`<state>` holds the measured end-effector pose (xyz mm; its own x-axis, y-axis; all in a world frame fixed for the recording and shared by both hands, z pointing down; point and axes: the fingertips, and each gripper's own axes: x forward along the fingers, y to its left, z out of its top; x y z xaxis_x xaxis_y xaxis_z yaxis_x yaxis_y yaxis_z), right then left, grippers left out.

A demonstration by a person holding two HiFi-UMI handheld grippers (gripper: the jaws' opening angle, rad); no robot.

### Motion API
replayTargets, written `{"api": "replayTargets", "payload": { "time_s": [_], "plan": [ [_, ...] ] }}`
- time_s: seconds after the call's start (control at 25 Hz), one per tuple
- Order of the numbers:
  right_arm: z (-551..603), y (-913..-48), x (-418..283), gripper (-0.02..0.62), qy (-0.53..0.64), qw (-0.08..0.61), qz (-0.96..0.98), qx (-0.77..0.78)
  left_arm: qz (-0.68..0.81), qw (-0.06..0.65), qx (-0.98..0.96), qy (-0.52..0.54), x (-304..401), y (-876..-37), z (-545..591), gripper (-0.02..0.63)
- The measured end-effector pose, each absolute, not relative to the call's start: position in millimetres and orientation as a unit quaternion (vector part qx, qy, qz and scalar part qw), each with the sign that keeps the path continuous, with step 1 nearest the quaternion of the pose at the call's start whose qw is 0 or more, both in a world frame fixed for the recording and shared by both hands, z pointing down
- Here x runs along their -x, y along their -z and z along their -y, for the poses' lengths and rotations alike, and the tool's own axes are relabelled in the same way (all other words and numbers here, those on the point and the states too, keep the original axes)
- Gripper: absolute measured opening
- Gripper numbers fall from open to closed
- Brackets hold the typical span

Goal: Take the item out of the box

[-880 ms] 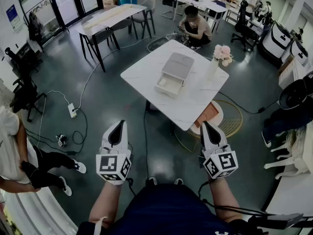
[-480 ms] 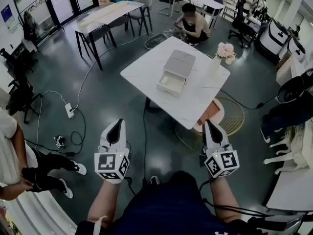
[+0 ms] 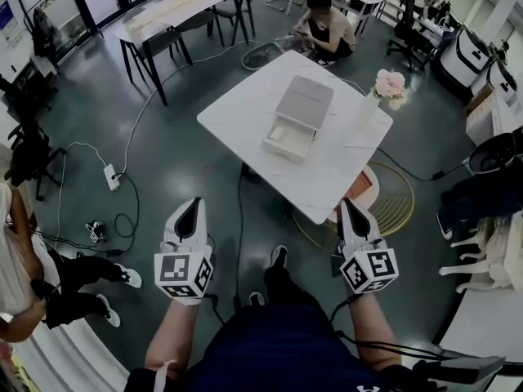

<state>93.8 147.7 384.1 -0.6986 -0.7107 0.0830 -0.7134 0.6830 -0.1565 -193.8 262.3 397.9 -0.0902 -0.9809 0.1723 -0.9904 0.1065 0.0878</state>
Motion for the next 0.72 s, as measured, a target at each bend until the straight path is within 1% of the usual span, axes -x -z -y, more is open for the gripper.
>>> {"api": "replayTargets", "payload": {
  "time_s": [0.36,0.72],
  "plan": [
    [-33.0,-394.3,-60.0,0.003,-0.109,0.001,0.933,-0.342,0.764,0.08,-0.639,-0.05,215.4,-377.2,-170.0,0.002],
    [43.2,-410.0,-44.5,0.003,-0.135,0.004,0.936,-0.326,0.765,0.096,-0.634,-0.068,216.1,-385.5,-100.9,0.002]
  ]
}}
